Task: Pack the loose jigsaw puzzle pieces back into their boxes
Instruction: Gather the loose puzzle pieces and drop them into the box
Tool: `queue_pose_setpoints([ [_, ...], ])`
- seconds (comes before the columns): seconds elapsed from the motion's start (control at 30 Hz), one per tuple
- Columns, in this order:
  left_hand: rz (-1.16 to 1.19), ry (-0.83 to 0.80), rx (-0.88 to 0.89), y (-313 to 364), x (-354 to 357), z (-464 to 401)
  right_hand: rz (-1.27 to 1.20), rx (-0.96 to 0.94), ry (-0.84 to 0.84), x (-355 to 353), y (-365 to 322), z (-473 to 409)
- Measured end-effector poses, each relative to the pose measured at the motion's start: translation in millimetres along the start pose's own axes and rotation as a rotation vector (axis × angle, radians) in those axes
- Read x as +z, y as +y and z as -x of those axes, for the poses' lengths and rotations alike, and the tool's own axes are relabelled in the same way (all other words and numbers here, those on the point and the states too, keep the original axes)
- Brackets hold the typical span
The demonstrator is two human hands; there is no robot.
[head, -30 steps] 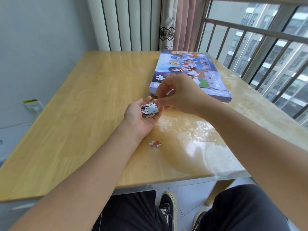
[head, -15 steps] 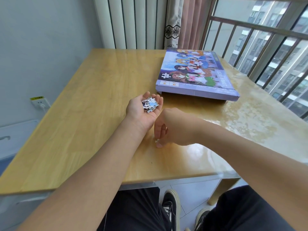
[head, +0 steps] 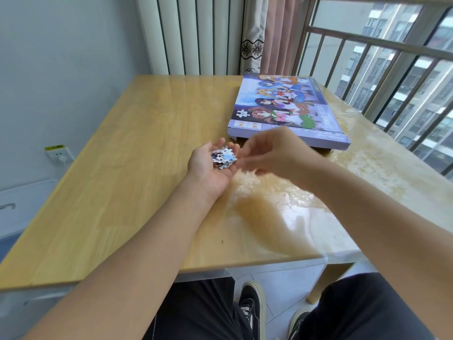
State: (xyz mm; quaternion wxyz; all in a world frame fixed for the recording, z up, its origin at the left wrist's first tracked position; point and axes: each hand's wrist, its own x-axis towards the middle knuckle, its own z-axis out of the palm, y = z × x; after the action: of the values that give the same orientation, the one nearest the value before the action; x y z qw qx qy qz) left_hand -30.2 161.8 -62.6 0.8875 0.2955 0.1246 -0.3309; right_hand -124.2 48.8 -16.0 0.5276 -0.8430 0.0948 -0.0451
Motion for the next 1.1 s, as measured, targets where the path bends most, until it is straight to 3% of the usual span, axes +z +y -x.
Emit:
queue_pose_setpoints([
  [0.07,-0.061,-0.027,-0.02,-6,2,3,-0.153,0.035,0.099,-6,-7,-13],
  [0.1,-0.064,-0.036,-0.036,-8,2,3,-0.085,0.014,0.129,-6,-9,-20],
  [0.23,0.027,-0.058,-0.076,-9,1,4,0.589,-0.227,0.272,-25,-8,-28],
  [0.33,0.024,-0.036,-0.09,-8,7,5,1.15,-0.16,0.223,-57,19,-19],
  [0.4,0.008,-0.022,-0.101,-11,14,7,1.331,-0.093,0.245,-68,42,-17],
  [0.57,-0.063,0.035,-0.127,-20,44,10,1.187,-0.127,0.477,-94,35,-29],
  [0.93,-0.023,0.071,-0.019,-18,131,3,0.992,-0.266,0.54,-124,-31,-28],
  [1.1,0.16,0.016,0.039,-17,146,-16,0.983,-0.274,0.51,-124,-39,-21],
])
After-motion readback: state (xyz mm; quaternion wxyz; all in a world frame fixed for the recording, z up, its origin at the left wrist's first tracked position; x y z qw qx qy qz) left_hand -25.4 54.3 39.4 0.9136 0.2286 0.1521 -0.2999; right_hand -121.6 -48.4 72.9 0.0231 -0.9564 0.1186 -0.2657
